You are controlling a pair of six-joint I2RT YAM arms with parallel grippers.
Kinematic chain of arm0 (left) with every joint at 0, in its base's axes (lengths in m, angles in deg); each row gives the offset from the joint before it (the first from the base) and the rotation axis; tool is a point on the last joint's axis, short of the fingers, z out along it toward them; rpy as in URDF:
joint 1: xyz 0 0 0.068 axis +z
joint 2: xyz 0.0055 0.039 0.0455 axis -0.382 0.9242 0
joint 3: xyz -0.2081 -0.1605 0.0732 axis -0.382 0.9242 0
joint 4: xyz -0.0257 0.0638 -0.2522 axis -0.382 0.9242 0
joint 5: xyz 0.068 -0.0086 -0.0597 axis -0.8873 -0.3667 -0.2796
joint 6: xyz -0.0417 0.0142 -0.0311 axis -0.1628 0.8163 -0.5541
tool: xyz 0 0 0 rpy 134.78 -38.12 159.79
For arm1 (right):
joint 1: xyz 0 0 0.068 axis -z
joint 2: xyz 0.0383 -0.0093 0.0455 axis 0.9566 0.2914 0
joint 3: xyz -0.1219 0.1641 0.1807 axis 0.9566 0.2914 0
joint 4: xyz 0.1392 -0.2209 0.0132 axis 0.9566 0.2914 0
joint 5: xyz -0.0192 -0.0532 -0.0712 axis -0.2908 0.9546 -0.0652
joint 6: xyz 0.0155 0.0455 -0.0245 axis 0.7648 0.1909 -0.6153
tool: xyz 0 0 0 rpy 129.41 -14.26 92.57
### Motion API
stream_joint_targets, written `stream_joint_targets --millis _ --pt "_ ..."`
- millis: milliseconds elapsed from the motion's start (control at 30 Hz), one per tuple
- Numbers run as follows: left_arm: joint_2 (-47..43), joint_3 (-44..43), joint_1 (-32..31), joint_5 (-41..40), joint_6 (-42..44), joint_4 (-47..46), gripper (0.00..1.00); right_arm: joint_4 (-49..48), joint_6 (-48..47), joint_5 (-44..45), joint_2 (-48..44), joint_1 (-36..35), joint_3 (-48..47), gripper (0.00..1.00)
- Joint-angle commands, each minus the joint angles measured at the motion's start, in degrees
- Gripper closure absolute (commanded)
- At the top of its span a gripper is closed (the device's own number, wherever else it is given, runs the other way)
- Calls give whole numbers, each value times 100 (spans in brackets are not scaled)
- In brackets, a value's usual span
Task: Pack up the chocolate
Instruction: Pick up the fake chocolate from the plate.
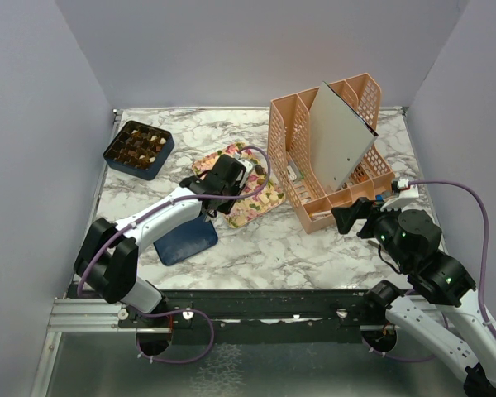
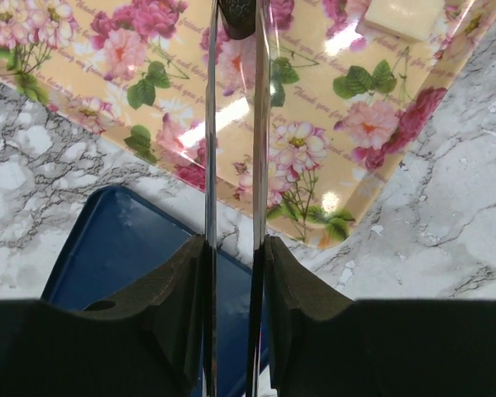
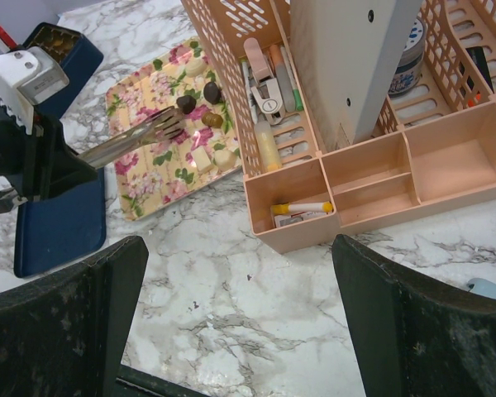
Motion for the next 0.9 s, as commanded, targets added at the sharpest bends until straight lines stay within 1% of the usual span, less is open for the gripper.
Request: stream_joint_targets --millis 0,200,433,500,700,867 --pt "-170 -233 -29 -599 -346 201 68 -72 -41 56 -38 -11 36 1" --pt "-11 -587 62 -1158 -535 503 68 -74 -66 36 -8 -11 20 1" --pt "92 -1056 545 -1270 -770 742 68 -76 -67 13 -53 -11 25 1" --pt "123 -1199 810 -1362 -827 827 68 -97 -67 8 -83 -11 36 1" --pt "102 -1620 1967 -1380 -963 886 68 -96 -63 -29 -143 -11 36 1" --pt "103 -1947 2663 -1521 -1054 843 67 -113 -91 -65 -114 -16 29 1"
